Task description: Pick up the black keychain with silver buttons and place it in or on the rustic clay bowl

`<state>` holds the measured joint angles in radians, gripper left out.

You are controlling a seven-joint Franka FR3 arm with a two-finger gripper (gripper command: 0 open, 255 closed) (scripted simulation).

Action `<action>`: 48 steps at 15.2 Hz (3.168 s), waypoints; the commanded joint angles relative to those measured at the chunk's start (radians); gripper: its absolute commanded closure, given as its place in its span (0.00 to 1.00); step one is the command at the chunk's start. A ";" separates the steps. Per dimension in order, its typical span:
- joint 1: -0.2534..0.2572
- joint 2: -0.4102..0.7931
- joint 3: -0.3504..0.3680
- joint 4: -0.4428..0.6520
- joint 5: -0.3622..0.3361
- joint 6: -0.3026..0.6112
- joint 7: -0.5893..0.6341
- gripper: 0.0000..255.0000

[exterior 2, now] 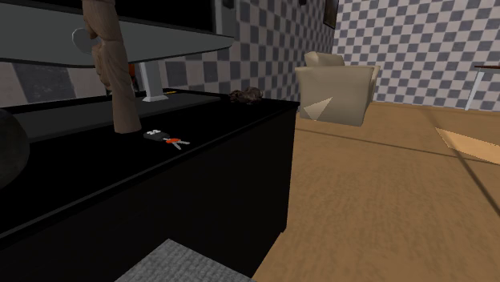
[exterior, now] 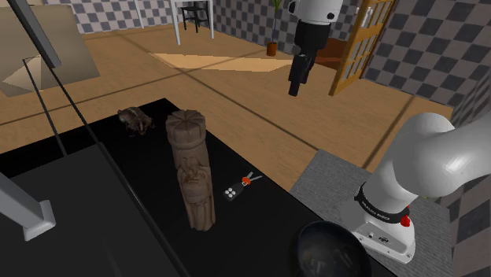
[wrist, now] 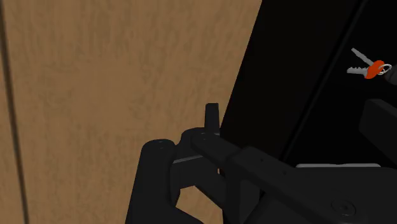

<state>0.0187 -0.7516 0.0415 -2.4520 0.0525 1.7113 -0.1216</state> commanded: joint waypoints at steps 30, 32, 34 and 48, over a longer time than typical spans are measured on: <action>0.382 0.436 0.176 -0.244 0.073 0.746 -0.502 0.00; 0.382 0.436 0.176 -0.244 0.073 0.746 -0.502 0.00; 0.382 0.436 0.176 -0.244 0.073 0.746 -0.502 0.00; 0.382 0.425 0.174 -0.239 0.074 0.729 -0.503 1.00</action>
<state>0.4014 -0.3219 0.2175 -2.6926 0.1263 2.4483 -0.6236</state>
